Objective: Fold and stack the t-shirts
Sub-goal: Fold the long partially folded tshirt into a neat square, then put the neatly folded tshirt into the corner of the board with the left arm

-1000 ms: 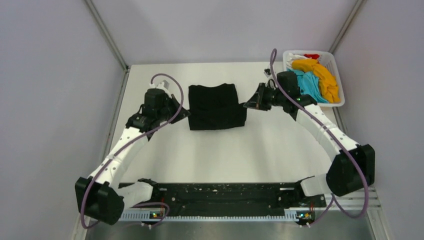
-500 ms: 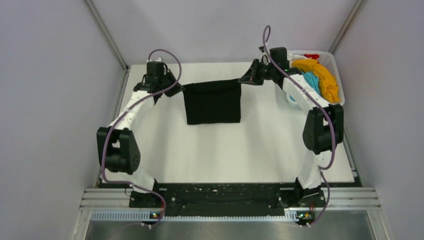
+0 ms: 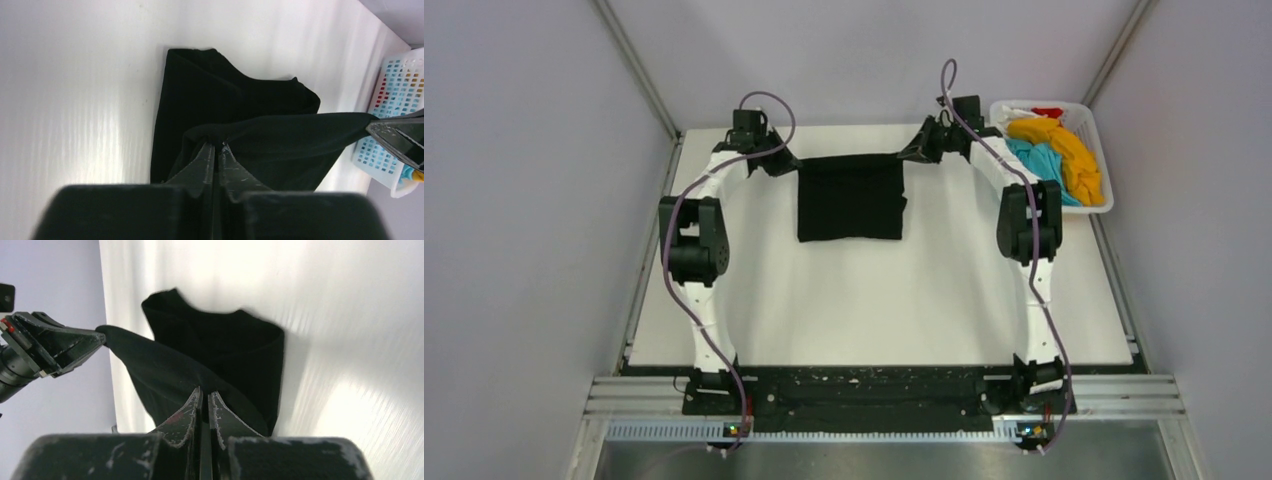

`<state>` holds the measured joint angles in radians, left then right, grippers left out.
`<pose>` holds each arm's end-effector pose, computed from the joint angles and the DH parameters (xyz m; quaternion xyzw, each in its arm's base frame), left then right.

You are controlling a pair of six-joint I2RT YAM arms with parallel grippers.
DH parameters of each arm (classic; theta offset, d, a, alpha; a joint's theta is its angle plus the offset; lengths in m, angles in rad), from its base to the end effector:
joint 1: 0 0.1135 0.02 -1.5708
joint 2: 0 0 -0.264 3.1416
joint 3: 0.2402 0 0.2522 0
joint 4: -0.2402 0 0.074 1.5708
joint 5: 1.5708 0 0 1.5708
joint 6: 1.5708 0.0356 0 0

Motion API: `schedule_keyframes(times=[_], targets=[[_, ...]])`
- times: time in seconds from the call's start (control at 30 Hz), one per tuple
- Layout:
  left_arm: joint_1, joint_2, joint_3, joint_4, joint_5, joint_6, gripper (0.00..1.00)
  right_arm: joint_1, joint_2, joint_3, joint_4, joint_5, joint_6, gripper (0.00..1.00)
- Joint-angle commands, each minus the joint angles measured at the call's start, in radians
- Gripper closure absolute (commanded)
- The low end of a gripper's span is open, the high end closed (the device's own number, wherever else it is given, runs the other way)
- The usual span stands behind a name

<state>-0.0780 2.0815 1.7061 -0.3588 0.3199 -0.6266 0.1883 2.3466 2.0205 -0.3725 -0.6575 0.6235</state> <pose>0.4766 -0.0485 0.2376 -0.1821 0.8859 -0.2750 0.3262 0.5209 0.1214 0.2146 0.0520 0.8671 0.4267 0.2518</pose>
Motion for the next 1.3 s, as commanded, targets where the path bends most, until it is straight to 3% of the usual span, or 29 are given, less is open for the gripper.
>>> schedule_keyframes(times=[0.0,0.03,0.07,0.2,0.23,0.5,0.57,0.7,0.9,1.17,1.27], targets=[[0.03,0.108,0.132,0.067,0.079,-0.018,0.82,-0.035,0.121,0.192,0.01,-0.007,-0.001,0.9],[0.03,0.128,0.161,0.065,0.079,-0.02,0.76,-0.036,0.153,0.231,0.009,-0.004,-0.003,0.84],[0.03,0.146,0.191,0.054,0.076,-0.02,0.64,-0.038,0.18,0.27,0.005,-0.005,0.003,0.71],[0.032,0.155,0.258,0.001,0.063,-0.009,0.08,-0.043,0.201,0.336,-0.005,-0.016,0.009,0.06],[0.032,0.139,0.246,0.001,0.062,-0.006,0.02,-0.043,0.176,0.317,-0.003,-0.014,0.004,0.02],[0.023,0.001,-0.027,-0.012,0.095,0.053,0.01,-0.024,-0.178,-0.096,0.011,0.093,-0.135,0.01],[0.015,-0.018,-0.077,-0.021,0.079,0.074,0.04,-0.014,-0.268,-0.198,0.02,0.117,-0.164,0.01],[0.0,-0.004,-0.109,-0.055,0.059,0.095,0.21,-0.008,-0.416,-0.408,0.07,0.15,-0.179,0.01],[-0.034,0.073,-0.078,-0.106,0.08,0.111,0.43,-0.008,-0.551,-0.556,0.09,0.174,-0.189,0.01],[-0.051,0.151,0.008,-0.228,-0.078,0.134,1.0,-0.008,-0.646,-0.64,0.086,0.228,-0.212,0.01],[-0.048,0.151,0.067,-0.289,-0.207,0.178,1.0,-0.009,-0.66,-0.644,0.072,0.242,-0.227,0.01]])
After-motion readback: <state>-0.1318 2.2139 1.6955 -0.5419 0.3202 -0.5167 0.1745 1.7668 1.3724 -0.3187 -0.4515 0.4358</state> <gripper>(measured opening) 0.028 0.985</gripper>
